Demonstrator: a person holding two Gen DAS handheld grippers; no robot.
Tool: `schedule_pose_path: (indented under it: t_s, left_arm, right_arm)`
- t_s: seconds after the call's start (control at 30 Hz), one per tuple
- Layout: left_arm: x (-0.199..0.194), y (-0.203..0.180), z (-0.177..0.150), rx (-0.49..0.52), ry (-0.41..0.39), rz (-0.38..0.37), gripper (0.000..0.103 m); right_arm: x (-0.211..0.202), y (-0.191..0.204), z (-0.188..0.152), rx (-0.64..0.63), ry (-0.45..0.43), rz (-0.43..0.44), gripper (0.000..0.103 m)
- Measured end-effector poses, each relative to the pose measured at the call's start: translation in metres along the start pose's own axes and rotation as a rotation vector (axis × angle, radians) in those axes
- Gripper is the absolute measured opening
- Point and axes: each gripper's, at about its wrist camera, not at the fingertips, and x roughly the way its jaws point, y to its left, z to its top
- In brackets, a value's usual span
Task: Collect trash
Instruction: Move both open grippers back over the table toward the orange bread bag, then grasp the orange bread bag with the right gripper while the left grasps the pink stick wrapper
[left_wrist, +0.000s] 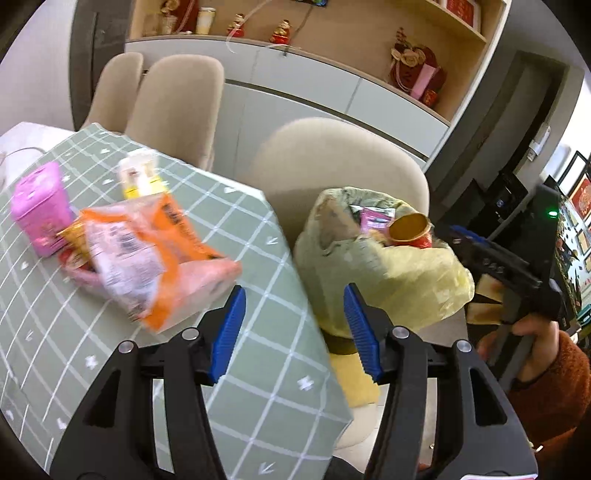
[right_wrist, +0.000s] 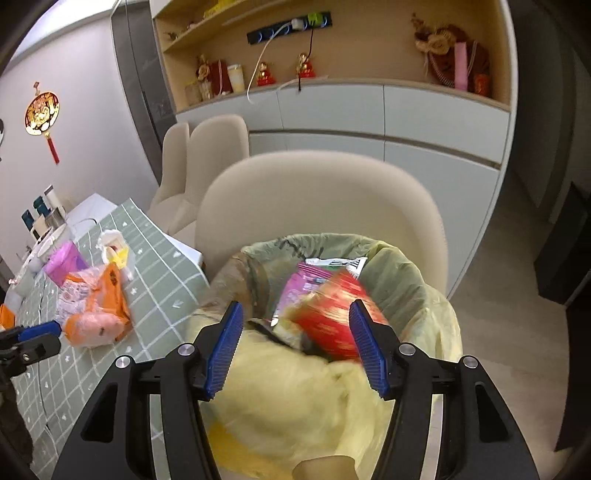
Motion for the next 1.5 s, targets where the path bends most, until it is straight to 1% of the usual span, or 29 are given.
schedule_pose_path:
  t_s: [0.13,0.2,0.27,0.37,0.47,0.53,0.7,0.77,0.87,0.97,1.0,1.07,1.13,1.23,1.33,1.43,1.5]
  left_arm:
    - [-0.018,0.028,-0.015,-0.015,-0.016,0.017,0.052]
    - [-0.027,0.044,-0.022,-0.01,-0.029,0.027,0.052]
    - [-0.036,0.062,-0.027,-0.011,-0.042,0.047,0.052]
    - [-0.049,0.093,-0.032,-0.048,-0.057,0.081,0.052]
    - [-0.058,0.117,-0.033,-0.081,-0.07,0.089,0.052]
    - [-0.061,0.129,-0.031,-0.088,-0.075,0.086,0.052]
    - [-0.056,0.15,-0.022,-0.061,-0.075,0.095,0.053]
    - [-0.054,0.158,-0.02,-0.066,-0.072,0.09,0.053]
    - [-0.051,0.17,-0.019,-0.082,-0.067,0.076,0.053]
    - [-0.049,0.177,-0.02,-0.099,-0.058,0.075,0.053]
    - [-0.049,0.179,-0.022,-0.107,-0.056,0.074,0.053]
    - [-0.049,0.183,-0.024,-0.122,-0.052,0.069,0.053]
    - [-0.048,0.186,-0.026,-0.132,-0.042,0.064,0.053]
    - [-0.047,0.189,-0.026,-0.126,-0.034,0.071,0.053]
    - [-0.045,0.197,-0.024,-0.125,-0.031,0.083,0.053]
    - [-0.043,0.208,-0.023,-0.15,-0.029,0.082,0.053]
    - [-0.043,0.214,-0.023,-0.168,-0.028,0.078,0.053]
  right_arm:
    - [-0.023,0.025,-0.013,-0.005,-0.01,0.0,0.056]
    - [-0.031,0.043,-0.021,-0.033,-0.001,-0.007,0.056]
    - [-0.038,0.061,-0.028,-0.049,-0.01,-0.012,0.056]
    - [-0.041,0.081,-0.035,-0.032,0.013,0.02,0.056]
    - [-0.04,0.101,-0.04,-0.042,0.016,0.003,0.056]
    - [-0.038,0.111,-0.042,-0.036,0.023,0.03,0.056]
    - [-0.034,0.136,-0.049,-0.028,0.023,0.085,0.056]
    - [-0.03,0.147,-0.049,-0.03,0.031,0.143,0.056]
    - [-0.017,0.169,-0.044,-0.069,0.061,0.229,0.056]
    - [0.012,0.199,-0.038,-0.131,0.124,0.316,0.056]
    - [0.021,0.207,-0.036,-0.153,0.135,0.322,0.056]
    - [0.041,0.224,-0.032,-0.196,0.128,0.317,0.056]
    - [0.059,0.235,-0.025,-0.207,0.114,0.306,0.056]
    - [0.086,0.244,-0.014,-0.198,0.118,0.323,0.056]
    - [0.116,0.25,-0.01,-0.185,0.17,0.339,0.056]
    - [0.142,0.255,-0.022,-0.173,0.251,0.351,0.056]
    - [0.147,0.26,-0.034,-0.186,0.267,0.345,0.056]
